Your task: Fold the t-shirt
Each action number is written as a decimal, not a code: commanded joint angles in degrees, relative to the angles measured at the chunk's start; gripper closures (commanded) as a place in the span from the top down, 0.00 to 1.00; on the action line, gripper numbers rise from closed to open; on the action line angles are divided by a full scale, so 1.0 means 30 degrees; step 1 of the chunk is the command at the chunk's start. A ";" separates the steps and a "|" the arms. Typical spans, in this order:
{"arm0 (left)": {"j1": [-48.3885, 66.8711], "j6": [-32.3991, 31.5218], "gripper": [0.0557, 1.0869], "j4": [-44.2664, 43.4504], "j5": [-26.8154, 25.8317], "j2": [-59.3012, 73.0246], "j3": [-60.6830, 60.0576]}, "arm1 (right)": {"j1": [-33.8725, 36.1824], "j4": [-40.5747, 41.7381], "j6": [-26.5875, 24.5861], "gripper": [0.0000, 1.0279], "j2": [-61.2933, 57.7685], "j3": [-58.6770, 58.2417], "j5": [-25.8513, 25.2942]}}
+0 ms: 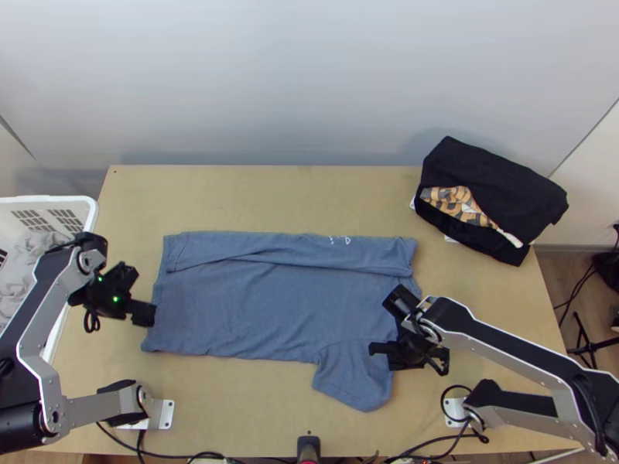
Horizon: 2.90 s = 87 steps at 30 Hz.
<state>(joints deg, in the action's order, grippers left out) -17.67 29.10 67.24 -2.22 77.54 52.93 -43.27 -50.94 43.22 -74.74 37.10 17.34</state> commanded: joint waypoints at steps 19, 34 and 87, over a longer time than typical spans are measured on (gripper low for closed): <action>0.0939 0.5446 0.90 0.1756 0.1589 -0.1002 -0.2437 | -0.0314 0.0690 -0.0931 0.03 0.0948 -0.0502 -0.0303; 0.1613 0.4186 0.90 -0.0559 0.1794 -0.0006 -0.2701 | -0.0314 0.0719 -0.0960 0.03 0.1066 -0.0531 -0.0303; -0.0877 0.3952 0.04 0.1053 -0.1809 0.2953 0.4155 | 0.5926 0.1012 -0.6175 0.03 0.6486 0.4390 -0.0215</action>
<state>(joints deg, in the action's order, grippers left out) -20.27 42.46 70.43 -6.70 84.27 60.93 -27.70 -49.08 28.01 -54.28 45.98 16.78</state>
